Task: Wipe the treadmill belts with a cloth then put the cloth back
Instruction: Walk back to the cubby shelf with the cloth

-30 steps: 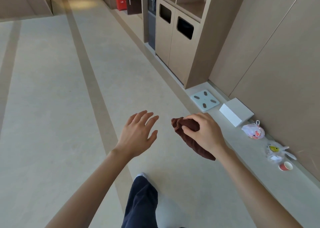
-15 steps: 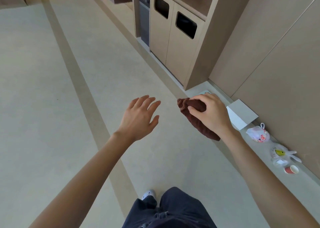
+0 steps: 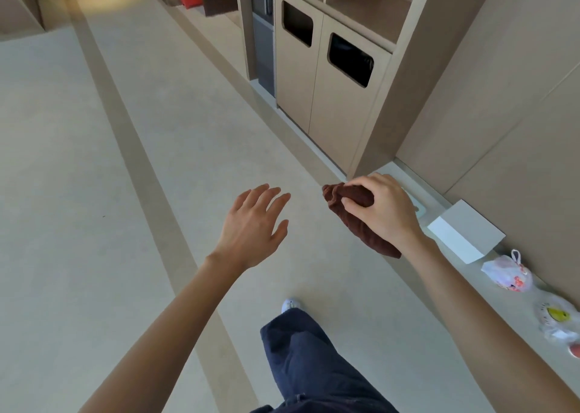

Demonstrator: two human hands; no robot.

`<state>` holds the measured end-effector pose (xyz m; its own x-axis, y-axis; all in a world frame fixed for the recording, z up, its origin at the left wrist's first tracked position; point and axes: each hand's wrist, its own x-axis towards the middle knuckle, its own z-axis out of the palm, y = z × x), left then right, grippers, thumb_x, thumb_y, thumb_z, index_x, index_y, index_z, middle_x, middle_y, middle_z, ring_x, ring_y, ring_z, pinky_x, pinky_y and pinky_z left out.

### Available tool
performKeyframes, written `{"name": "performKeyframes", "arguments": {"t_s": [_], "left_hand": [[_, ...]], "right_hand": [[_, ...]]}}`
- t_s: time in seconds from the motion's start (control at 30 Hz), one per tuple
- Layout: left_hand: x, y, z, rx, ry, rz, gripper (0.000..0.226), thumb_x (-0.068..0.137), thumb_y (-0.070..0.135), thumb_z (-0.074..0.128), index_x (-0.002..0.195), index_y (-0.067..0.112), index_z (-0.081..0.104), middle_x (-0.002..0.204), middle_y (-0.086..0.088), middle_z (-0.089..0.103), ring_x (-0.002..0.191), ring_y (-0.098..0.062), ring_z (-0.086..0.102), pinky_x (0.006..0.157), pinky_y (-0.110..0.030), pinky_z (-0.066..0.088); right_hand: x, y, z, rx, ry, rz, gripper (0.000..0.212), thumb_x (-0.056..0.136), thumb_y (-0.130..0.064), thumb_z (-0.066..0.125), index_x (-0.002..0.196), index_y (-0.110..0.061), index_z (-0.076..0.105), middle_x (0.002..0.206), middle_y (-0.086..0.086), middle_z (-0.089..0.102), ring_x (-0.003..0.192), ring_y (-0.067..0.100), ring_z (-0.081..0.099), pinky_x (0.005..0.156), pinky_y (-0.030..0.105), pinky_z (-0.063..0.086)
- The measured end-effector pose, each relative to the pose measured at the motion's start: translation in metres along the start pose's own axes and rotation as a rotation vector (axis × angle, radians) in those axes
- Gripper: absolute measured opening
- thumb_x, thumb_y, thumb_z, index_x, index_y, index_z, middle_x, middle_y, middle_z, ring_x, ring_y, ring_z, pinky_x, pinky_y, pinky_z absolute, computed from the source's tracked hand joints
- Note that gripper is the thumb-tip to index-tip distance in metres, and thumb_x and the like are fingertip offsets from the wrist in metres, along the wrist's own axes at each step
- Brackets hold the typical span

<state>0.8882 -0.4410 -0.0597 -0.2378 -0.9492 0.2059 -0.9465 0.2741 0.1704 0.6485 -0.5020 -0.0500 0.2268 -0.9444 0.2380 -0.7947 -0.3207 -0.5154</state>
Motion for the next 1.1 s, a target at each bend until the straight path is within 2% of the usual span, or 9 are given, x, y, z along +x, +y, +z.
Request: {"name": "performKeyframes", "arguments": {"t_s": [0.17,0.5,0.7,1.1], "left_hand": [[0.091,-0.037,0.000,0.037,-0.042,0.063,0.044,0.089,0.029,0.059,0.128,0.010,0.056,0.129,-0.012,0.058,0.126,-0.032,0.048,0.103,-0.046,0.038],[0.211,-0.097,0.021,0.002,0.002,0.092,0.046,0.088,0.029,0.060,0.130,0.011,0.055,0.131,-0.009,0.057,0.123,-0.030,0.051,0.101,-0.044,0.041],[0.281,-0.138,0.041,0.007,-0.038,0.163,0.048,0.088,0.032,0.059,0.132,0.013,0.053,0.134,-0.009,0.055,0.123,-0.029,0.051,0.102,-0.044,0.039],[0.473,-0.249,0.042,-0.018,-0.037,0.369,0.049,0.089,0.033,0.056,0.133,0.014,0.051,0.134,-0.008,0.054,0.123,-0.028,0.050,0.103,-0.043,0.039]], "right_hand": [[0.096,0.010,0.011,0.029,-0.001,0.024,0.020,0.080,-0.035,0.068,0.097,-0.025,0.069,0.092,-0.008,0.063,0.095,0.017,0.055,0.074,0.033,0.046],[0.215,0.034,0.033,0.066,-0.038,0.099,0.020,0.081,-0.034,0.068,0.099,-0.025,0.069,0.094,-0.012,0.062,0.097,0.013,0.054,0.081,0.032,0.045],[0.276,0.048,0.055,0.038,0.007,0.162,0.019,0.081,-0.035,0.069,0.098,-0.027,0.068,0.092,-0.013,0.061,0.093,0.013,0.054,0.076,0.029,0.043],[0.442,0.031,0.085,0.018,0.179,0.297,0.020,0.079,-0.033,0.070,0.097,-0.026,0.068,0.093,-0.010,0.064,0.094,0.016,0.058,0.079,0.038,0.050]]}}
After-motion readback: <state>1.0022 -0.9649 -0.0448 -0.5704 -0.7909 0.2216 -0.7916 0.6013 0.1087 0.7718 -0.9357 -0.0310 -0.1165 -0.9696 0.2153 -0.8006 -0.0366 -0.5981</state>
